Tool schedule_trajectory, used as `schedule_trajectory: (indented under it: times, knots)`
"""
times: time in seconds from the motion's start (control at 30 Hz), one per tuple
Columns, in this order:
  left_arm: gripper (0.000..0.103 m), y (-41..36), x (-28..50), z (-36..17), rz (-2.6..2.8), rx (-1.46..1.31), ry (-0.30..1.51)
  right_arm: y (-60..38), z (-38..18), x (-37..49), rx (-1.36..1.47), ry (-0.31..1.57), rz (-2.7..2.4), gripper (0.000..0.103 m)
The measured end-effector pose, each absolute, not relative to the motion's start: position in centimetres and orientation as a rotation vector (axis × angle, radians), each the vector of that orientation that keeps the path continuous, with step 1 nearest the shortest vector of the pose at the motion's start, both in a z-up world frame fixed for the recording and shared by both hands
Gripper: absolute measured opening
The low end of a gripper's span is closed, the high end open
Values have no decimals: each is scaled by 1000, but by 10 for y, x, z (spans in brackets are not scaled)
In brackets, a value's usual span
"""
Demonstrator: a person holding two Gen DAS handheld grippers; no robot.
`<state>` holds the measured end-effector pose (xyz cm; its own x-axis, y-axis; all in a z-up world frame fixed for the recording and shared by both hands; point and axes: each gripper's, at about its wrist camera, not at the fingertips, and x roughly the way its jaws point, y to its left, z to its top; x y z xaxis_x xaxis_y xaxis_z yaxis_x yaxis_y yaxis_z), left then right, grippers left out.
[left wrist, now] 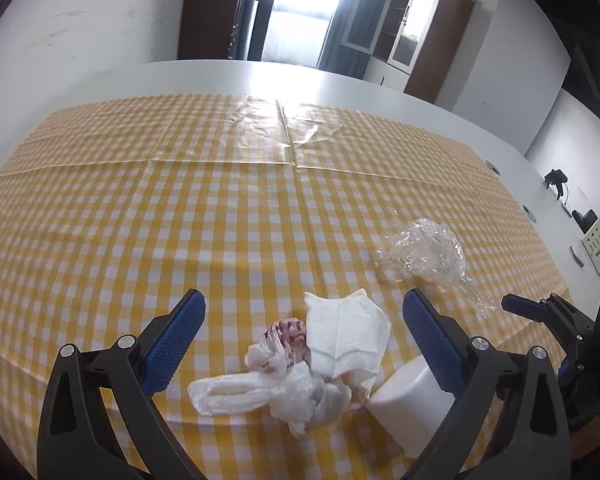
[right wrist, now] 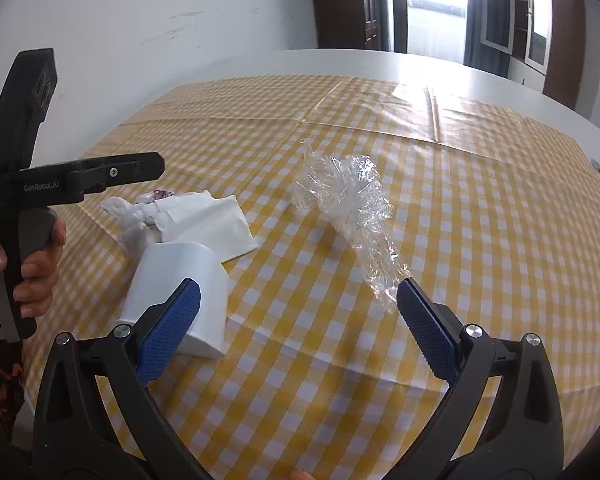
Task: Collect trash
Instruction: 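Grasp the white tissue with left tool while right tool grasps the white cup rim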
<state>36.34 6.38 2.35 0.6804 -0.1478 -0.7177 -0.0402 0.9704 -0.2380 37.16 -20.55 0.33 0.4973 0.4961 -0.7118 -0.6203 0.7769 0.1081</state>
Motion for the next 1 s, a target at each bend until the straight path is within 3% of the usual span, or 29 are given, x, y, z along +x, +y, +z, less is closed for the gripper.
schedule_trajectory:
  times: [0.37, 0.9, 1.0]
  knots:
    - [97, 82, 362, 4, -132, -385, 848, -222, 5, 356, -102, 756, 812, 94]
    - [96, 86, 355, 3, -156, -359, 898, -198, 1, 335, -219, 764, 931, 92]
    - [94, 84, 356, 1, -172, -392, 869, -192, -3, 336, -235, 779, 916, 86]
